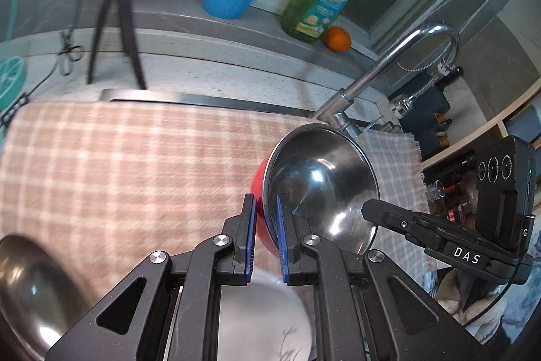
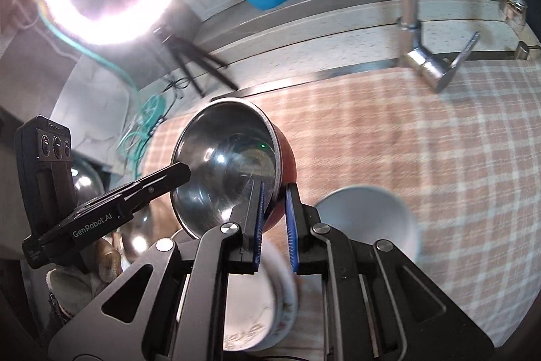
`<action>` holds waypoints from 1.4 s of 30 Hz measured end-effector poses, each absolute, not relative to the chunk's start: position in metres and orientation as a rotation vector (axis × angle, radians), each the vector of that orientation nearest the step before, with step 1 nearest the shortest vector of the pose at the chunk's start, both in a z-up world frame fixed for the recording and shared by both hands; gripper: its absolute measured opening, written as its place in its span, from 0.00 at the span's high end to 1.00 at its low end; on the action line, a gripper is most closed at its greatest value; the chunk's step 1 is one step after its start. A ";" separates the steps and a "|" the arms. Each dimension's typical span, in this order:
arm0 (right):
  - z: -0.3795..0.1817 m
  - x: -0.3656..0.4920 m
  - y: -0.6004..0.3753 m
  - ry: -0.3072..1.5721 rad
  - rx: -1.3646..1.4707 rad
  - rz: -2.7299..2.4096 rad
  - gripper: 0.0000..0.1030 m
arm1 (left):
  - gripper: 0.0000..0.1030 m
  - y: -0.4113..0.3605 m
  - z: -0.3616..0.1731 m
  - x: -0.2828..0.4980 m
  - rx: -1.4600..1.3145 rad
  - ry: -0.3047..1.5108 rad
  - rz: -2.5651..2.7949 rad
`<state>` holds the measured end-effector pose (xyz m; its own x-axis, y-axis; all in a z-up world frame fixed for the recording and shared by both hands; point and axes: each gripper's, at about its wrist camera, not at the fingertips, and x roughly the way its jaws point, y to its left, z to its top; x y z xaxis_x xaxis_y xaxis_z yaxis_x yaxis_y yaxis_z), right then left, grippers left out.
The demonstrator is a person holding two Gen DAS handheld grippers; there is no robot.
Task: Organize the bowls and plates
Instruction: 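Lift the red pot and carry it over the steel bowl, then lower the red pot into the steel bowl and open the right gripper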
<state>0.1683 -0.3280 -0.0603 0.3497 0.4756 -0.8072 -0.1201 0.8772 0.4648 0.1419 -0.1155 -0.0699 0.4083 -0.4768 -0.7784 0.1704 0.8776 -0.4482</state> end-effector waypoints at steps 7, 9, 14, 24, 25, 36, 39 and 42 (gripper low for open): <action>-0.054 0.148 -0.280 1.164 0.318 0.474 0.88 | 0.90 -0.072 -0.062 0.111 -0.361 1.054 -0.362; -0.054 0.145 -0.266 1.169 0.307 0.499 0.88 | 0.90 -0.059 -0.061 0.104 -0.373 1.051 -0.341; -0.054 0.141 -0.228 1.184 0.271 0.566 0.88 | 0.90 -0.023 -0.060 0.087 -0.410 1.037 -0.284; -0.063 0.135 -0.157 1.216 0.193 0.674 0.88 | 0.90 0.042 -0.064 0.059 -0.467 1.021 -0.170; -0.065 0.134 -0.150 1.221 0.184 0.686 0.88 | 0.90 0.047 -0.064 0.056 -0.468 1.021 -0.159; -0.098 0.133 -0.095 1.292 0.080 0.724 0.88 | 0.90 0.084 -0.088 0.040 -0.459 1.073 -0.072; -0.106 0.133 -0.088 1.304 0.058 0.721 0.88 | 0.90 0.089 -0.096 0.039 -0.456 1.091 -0.062; -0.111 0.132 -0.083 1.310 0.034 0.716 0.88 | 0.90 0.090 -0.102 0.039 -0.441 1.108 -0.055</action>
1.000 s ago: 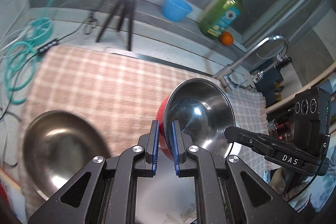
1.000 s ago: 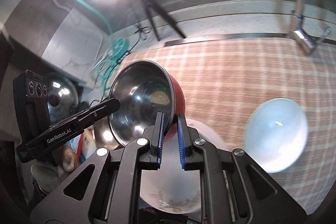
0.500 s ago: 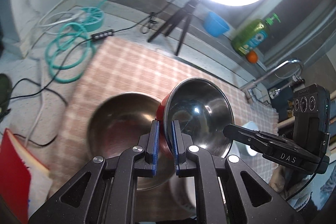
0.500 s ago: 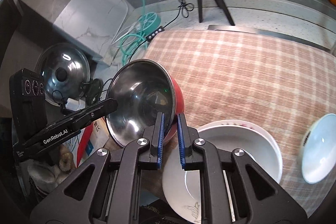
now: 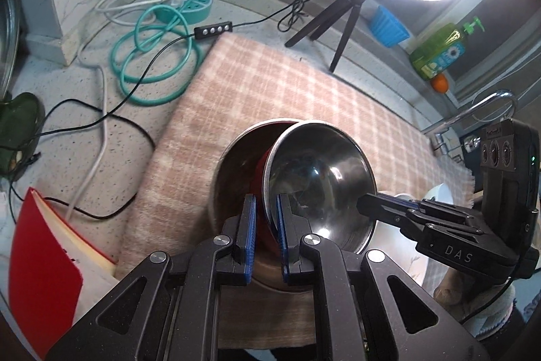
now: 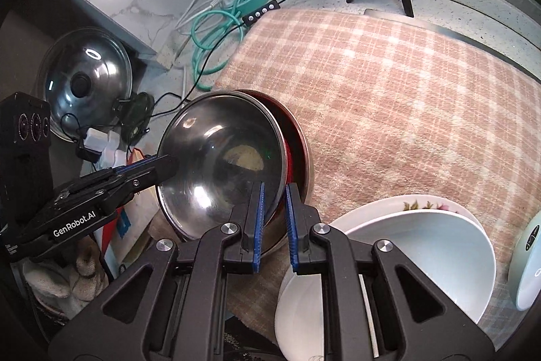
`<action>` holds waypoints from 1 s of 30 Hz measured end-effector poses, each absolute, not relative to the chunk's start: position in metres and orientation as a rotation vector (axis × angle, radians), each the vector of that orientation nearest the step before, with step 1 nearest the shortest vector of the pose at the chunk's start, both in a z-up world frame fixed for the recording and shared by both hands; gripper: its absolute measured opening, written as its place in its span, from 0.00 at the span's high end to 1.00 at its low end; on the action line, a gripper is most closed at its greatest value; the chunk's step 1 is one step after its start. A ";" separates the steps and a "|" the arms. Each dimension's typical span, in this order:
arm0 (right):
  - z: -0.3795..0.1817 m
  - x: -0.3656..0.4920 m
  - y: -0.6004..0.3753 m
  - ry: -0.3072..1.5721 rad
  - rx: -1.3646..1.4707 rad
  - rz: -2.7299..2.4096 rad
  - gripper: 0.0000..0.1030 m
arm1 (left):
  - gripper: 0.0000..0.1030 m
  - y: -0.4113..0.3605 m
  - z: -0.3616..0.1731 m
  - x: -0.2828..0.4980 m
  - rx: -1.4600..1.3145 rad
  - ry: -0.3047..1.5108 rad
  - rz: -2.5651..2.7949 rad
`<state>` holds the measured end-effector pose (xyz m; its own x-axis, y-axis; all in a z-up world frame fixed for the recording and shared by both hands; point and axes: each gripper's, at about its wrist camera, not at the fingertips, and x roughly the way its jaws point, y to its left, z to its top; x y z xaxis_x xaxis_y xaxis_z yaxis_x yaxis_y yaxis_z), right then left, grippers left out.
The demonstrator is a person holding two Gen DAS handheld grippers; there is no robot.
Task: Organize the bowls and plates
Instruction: 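Lower the red pot into the steel bowl and open the right gripper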
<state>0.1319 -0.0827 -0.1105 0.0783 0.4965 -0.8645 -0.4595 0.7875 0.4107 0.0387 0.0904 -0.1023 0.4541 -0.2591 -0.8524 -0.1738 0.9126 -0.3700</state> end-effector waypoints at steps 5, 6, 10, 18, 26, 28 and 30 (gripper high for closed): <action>-0.117 0.130 -0.073 1.319 -0.005 0.706 0.88 | 0.90 0.092 -0.108 0.040 -0.413 1.128 -0.045; -0.117 0.129 -0.073 1.317 -0.012 0.704 0.88 | 0.90 0.093 -0.108 0.040 -0.412 1.129 -0.044; -0.118 0.128 -0.067 1.314 -0.038 0.701 0.86 | 0.90 0.093 -0.109 0.040 -0.394 1.135 -0.036; -0.120 0.125 -0.061 1.291 -0.097 0.681 0.85 | 0.90 0.091 -0.115 0.043 -0.362 1.155 -0.017; -0.118 0.124 -0.057 1.264 -0.137 0.679 0.78 | 0.90 0.089 -0.116 0.044 -0.337 1.157 -0.011; -0.117 0.124 -0.058 1.260 -0.124 0.689 0.69 | 0.89 0.089 -0.115 0.044 -0.340 1.153 -0.010; -0.113 0.122 -0.057 1.245 -0.118 0.705 0.64 | 0.89 0.089 -0.113 0.044 -0.338 1.145 -0.007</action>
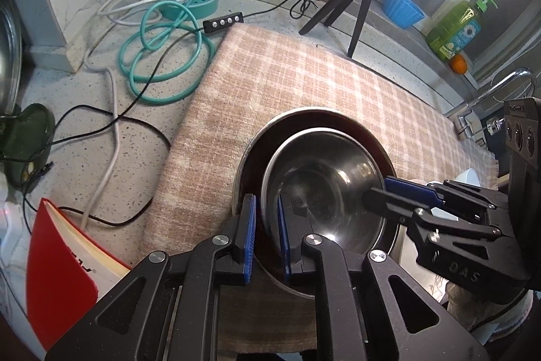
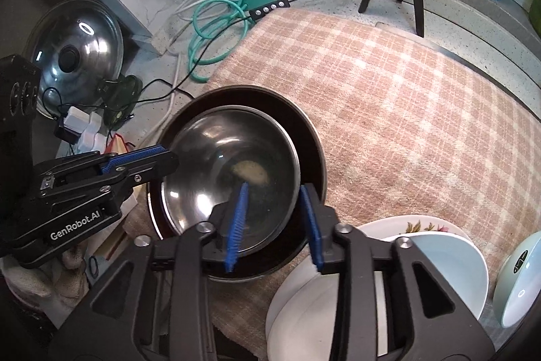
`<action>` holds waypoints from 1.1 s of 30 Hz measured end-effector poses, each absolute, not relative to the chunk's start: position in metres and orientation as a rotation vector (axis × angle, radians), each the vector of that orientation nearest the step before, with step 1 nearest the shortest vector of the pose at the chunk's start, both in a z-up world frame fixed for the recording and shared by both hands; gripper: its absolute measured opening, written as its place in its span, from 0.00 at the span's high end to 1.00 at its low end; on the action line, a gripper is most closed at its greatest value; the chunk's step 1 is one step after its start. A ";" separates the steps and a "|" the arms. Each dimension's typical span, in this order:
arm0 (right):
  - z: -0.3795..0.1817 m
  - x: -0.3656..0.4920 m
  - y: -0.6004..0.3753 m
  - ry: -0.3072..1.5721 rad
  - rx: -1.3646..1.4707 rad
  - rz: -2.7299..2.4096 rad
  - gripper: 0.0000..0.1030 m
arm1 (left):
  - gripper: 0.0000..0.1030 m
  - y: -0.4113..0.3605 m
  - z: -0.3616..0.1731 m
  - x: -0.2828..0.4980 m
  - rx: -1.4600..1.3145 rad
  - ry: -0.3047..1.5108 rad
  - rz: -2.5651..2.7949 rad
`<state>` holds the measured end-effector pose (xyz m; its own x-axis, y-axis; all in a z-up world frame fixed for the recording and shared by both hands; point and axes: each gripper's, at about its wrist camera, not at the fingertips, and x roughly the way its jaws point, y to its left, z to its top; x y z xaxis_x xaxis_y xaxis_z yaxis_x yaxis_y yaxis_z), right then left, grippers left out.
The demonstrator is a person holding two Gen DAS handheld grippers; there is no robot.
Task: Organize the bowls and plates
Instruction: 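Lower the red pot into the steel bowl and open the right gripper, then move the open right gripper to the pale blue-white bowl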
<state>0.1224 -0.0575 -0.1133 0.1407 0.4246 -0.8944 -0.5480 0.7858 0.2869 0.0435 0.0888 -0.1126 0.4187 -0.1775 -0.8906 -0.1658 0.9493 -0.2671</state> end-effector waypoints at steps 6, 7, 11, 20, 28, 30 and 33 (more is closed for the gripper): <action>-0.099 0.120 -0.063 1.209 -0.090 0.726 0.63 | 0.89 0.090 -0.102 0.043 -0.348 1.115 -0.012; -0.098 0.119 -0.064 1.206 -0.081 0.728 0.63 | 0.89 0.089 -0.100 0.043 -0.351 1.109 -0.015; -0.091 0.118 -0.074 1.192 -0.051 0.725 0.62 | 0.89 0.086 -0.093 0.044 -0.360 1.089 -0.025; -0.065 0.116 -0.125 1.115 0.018 0.648 0.61 | 0.89 0.055 -0.079 0.048 -0.343 1.067 -0.104; -0.049 0.122 -0.191 1.064 0.080 0.523 0.61 | 0.89 0.009 -0.076 0.057 -0.317 1.071 -0.196; -0.047 0.123 -0.209 1.061 0.088 0.493 0.61 | 0.89 -0.001 -0.077 0.059 -0.318 1.071 -0.215; -0.048 0.122 -0.234 1.062 0.102 0.452 0.61 | 0.89 -0.018 -0.078 0.061 -0.312 1.079 -0.247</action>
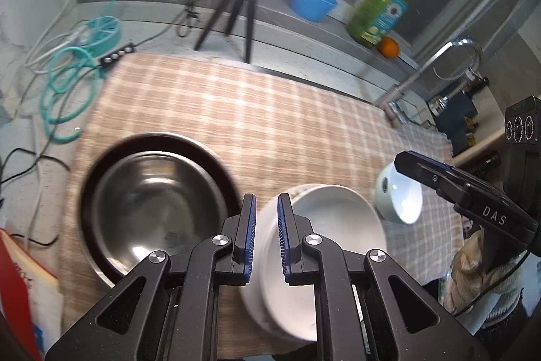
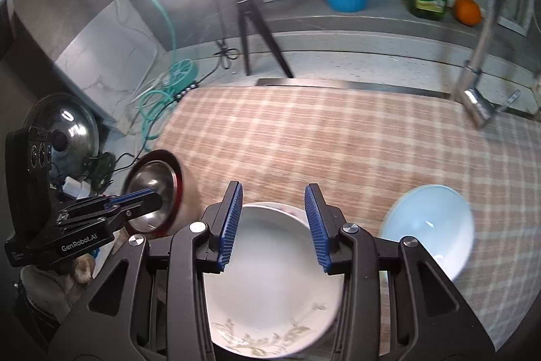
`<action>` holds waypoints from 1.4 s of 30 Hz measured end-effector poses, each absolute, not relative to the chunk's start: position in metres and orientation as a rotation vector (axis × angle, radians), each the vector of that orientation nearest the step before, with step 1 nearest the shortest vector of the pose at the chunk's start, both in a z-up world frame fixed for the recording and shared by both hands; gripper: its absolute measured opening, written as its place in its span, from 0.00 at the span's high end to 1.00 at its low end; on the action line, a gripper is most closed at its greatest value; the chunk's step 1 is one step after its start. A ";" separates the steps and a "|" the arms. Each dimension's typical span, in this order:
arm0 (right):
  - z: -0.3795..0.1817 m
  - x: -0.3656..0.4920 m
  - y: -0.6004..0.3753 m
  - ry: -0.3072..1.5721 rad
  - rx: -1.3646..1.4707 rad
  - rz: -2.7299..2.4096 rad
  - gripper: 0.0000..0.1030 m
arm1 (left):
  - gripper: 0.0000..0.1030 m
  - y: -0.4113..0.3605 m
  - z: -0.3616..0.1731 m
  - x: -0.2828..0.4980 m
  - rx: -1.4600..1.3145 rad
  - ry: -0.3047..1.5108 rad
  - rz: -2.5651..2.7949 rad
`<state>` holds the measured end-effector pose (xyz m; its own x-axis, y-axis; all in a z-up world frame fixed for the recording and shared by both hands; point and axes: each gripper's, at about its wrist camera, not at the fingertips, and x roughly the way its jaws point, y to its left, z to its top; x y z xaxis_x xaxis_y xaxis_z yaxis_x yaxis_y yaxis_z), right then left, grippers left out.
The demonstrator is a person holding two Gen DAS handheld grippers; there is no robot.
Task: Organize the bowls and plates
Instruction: 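Move the open right gripper to the pale blue-white bowl, then close the right gripper on the blue-white bowl rim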
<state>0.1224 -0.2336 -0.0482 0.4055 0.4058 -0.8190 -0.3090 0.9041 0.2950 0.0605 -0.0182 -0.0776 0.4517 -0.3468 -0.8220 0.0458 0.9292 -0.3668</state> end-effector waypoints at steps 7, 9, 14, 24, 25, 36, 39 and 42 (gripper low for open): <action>-0.057 0.120 -0.301 1.077 0.159 0.334 0.61 | 0.89 -0.061 -0.081 0.068 -0.280 1.102 -0.332; -0.060 0.119 -0.320 1.084 0.173 0.293 0.61 | 0.89 -0.074 -0.082 0.070 -0.266 1.109 -0.356; -0.073 0.118 -0.362 1.108 0.218 0.211 0.61 | 0.89 -0.114 -0.089 0.078 -0.221 1.129 -0.420; -0.105 0.112 -0.413 1.163 0.292 0.147 0.61 | 0.89 -0.178 -0.101 0.093 -0.155 1.177 -0.508; -0.108 0.112 -0.416 1.170 0.304 0.148 0.61 | 0.89 -0.183 -0.102 0.094 -0.150 1.178 -0.511; -0.128 0.119 -0.425 1.208 0.390 0.185 0.70 | 0.89 -0.209 -0.123 0.115 -0.150 1.233 -0.510; -0.131 0.122 -0.424 1.219 0.386 0.189 0.75 | 0.89 -0.211 -0.127 0.119 -0.148 1.242 -0.508; -0.135 0.124 -0.423 1.231 0.387 0.195 0.79 | 0.89 -0.213 -0.129 0.121 -0.148 1.244 -0.510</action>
<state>0.1244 -0.4233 -0.1348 0.3278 0.3508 -0.8772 0.0620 0.9185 0.3905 0.1207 -0.2126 -0.1293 0.2261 -0.4468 -0.8656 0.2891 0.8793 -0.3784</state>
